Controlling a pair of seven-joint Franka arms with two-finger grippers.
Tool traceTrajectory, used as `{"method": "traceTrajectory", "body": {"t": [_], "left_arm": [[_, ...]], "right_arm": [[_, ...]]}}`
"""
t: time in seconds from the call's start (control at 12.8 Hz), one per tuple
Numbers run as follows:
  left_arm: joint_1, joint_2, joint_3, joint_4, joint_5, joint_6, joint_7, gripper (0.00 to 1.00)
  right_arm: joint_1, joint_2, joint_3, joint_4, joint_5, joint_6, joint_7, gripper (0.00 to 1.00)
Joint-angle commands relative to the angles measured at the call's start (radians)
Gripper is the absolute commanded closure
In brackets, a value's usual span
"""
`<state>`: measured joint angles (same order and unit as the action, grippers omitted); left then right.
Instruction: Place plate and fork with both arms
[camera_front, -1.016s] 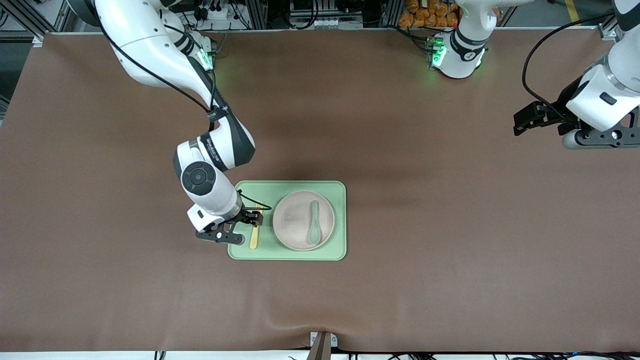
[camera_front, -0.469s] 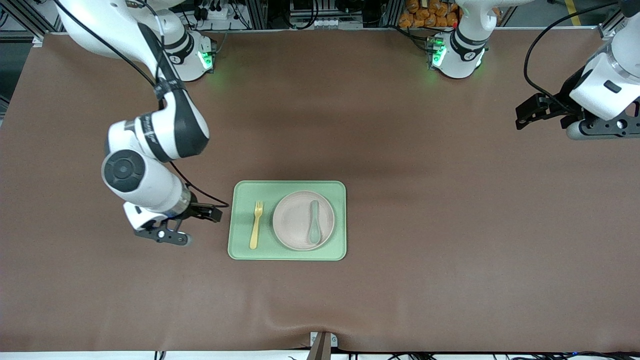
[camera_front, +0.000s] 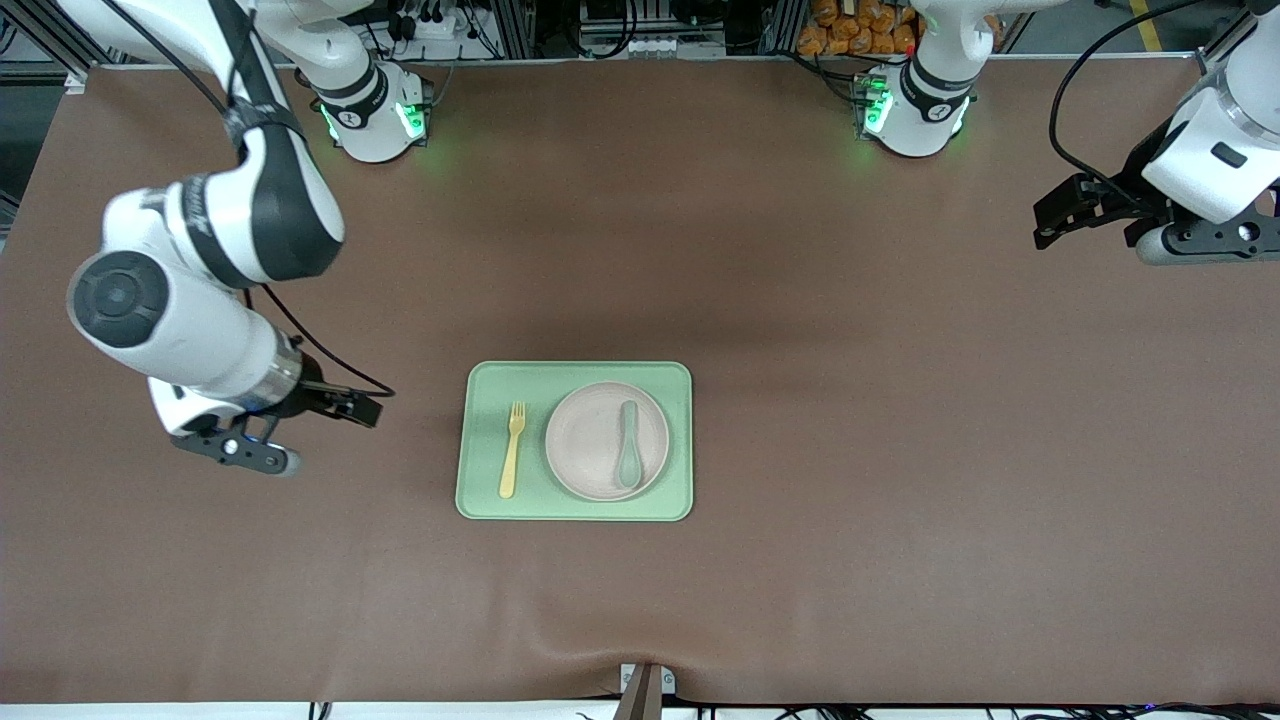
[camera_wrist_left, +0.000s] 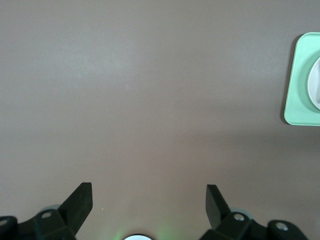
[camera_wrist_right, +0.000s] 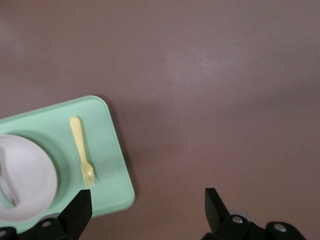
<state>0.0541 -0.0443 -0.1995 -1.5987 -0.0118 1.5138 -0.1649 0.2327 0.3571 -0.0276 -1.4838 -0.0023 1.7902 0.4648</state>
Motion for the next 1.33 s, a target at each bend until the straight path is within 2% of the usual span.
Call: {"method": "traceTrajectory", "body": {"t": [0.0,0.16,0.23,0.63,0.7,0.78,0.86,1.09,1.25], "left_arm": [[0.009,-0.026,-0.009,-0.024,0.026,0.003,-0.018,0.0],[0.009,-0.025,-0.009,-0.023,0.026,0.003,-0.018,0.0],[0.009,-0.025,-0.009,-0.023,0.026,0.003,-0.018,0.0],[0.009,-0.025,-0.008,-0.023,0.026,0.003,-0.015,0.0],[0.009,-0.025,-0.009,-0.023,0.026,0.003,-0.015,0.0],[0.009,-0.025,-0.009,-0.023,0.026,0.002,-0.013,0.0],[0.009,-0.025,-0.009,-0.023,0.026,0.002,-0.012,0.0],[0.009,-0.025,-0.009,-0.023,0.026,0.002,-0.007,0.0],[0.009,-0.025,-0.009,-0.023,0.026,0.0,-0.004,0.0]], "right_arm": [[-0.112,-0.081,0.034,-0.016,0.002,-0.066,-0.113,0.0],[-0.217,-0.124,0.096,-0.015,0.005,-0.094,-0.214,0.0],[-0.223,-0.16,0.092,-0.012,0.005,-0.097,-0.247,0.0],[-0.213,-0.253,0.045,-0.018,0.005,-0.181,-0.317,0.0],[-0.187,-0.274,0.017,-0.032,0.007,-0.18,-0.324,0.0],[-0.137,-0.285,-0.038,-0.047,0.007,-0.177,-0.324,0.0],[-0.116,-0.305,-0.058,-0.052,0.007,-0.183,-0.327,0.0],[-0.137,-0.398,-0.057,-0.134,0.01,-0.18,-0.374,0.0],[-0.145,-0.412,-0.055,-0.129,0.01,-0.207,-0.38,0.0]]}}
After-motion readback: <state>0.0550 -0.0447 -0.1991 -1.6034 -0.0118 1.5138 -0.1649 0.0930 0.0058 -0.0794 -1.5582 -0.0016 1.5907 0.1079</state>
